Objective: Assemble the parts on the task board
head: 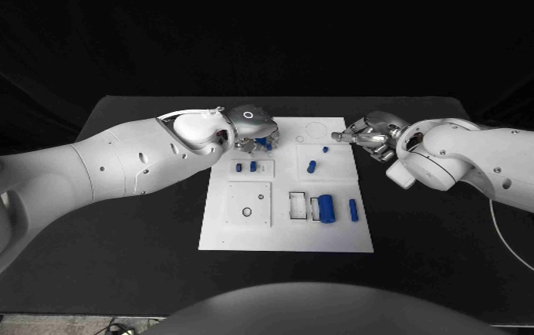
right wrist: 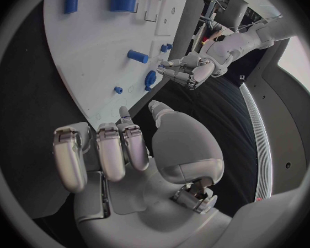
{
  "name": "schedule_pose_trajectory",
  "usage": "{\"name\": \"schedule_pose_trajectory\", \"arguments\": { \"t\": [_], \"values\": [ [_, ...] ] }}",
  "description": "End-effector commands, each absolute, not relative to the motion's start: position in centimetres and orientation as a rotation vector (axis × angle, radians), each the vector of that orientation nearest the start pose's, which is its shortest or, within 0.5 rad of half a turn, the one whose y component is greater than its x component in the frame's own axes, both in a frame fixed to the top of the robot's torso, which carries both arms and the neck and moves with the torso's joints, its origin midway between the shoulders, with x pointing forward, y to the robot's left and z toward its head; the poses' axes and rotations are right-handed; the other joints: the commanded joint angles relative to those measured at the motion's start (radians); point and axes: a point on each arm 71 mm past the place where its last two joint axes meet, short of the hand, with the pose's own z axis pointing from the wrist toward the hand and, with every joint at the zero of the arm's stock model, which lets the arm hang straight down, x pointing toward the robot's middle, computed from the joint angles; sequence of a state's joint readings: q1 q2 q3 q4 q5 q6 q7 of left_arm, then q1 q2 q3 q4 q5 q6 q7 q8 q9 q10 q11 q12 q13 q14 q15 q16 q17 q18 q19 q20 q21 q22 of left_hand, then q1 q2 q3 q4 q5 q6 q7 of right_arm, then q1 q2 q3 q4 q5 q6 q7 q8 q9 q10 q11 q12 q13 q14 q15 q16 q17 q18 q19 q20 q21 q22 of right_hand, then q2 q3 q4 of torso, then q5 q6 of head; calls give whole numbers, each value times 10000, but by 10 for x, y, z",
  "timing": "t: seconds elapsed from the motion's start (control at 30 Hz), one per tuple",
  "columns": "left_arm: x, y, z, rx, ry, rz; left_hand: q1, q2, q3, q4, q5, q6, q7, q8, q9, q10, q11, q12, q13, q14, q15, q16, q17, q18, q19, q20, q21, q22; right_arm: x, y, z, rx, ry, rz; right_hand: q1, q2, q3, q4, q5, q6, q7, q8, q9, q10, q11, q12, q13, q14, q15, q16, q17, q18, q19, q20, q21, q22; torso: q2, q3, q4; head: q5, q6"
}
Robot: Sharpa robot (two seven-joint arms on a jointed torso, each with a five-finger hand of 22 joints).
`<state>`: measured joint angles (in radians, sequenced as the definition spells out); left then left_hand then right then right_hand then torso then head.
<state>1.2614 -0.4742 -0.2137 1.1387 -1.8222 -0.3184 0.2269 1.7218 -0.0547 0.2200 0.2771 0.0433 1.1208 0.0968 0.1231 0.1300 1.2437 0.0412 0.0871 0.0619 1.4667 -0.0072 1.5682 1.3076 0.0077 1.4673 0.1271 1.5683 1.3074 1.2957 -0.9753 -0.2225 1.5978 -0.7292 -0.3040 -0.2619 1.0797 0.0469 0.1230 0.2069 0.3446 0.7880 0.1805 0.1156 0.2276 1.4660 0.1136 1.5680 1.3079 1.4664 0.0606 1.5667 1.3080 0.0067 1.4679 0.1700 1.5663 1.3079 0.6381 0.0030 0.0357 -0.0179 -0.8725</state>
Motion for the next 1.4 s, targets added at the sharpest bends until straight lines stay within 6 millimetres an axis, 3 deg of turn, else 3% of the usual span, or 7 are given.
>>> {"name": "schedule_pose_trajectory", "arguments": {
  "t": [0.03, 0.47, 1.4],
  "values": [
    [513, 97, -220, 8856, 14701, -6912, 76, -10, 49, 14, 66, 103, 1, 48, 9, 68, 5, -54, 14, 1041, 51, 26, 2632, -77, 1034, -36, 25, 2634, 459, -263, -222, 6417, 20293, 6815, 92, -20, -59, -9, 51, -17, 52, 58, 12, 1048, 54, 28, 2629, 1044, 85, 41, 2628, -67, 1029, 81, 45, 2629, 9, -3, 2, 9, -2],
    [516, 117, -202, 8438, 14947, -6824, 27, -1, 79, 66, 66, 128, 10, 37, 6, 67, 19, -110, 5, 1041, 65, 26, 2632, -77, 1034, -34, 25, 2634, 459, -263, -223, 6419, 20314, 6813, 92, -20, -59, -9, 51, -17, 52, 58, 12, 1048, 54, 28, 2629, 1044, 85, 41, 2628, -67, 1029, 81, 45, 2629, 9, -5, 3, 36, -2],
    [515, 138, -206, 8238, 15903, -6544, -17, 28, 173, 102, 67, 123, 15, -10, -8, 41, 35, -213, -3, 1041, 83, 26, 2632, -77, 1034, -31, 25, 2634, 459, -262, -223, 6434, 20313, 6818, 94, -12, -70, -5, 50, 3, 53, 75, 22, 1048, 57, 28, 2629, 1044, 88, 41, 2628, -67, 1029, 86, 45, 2629, 16, -5, -9, 51, -2]
  ]
}}
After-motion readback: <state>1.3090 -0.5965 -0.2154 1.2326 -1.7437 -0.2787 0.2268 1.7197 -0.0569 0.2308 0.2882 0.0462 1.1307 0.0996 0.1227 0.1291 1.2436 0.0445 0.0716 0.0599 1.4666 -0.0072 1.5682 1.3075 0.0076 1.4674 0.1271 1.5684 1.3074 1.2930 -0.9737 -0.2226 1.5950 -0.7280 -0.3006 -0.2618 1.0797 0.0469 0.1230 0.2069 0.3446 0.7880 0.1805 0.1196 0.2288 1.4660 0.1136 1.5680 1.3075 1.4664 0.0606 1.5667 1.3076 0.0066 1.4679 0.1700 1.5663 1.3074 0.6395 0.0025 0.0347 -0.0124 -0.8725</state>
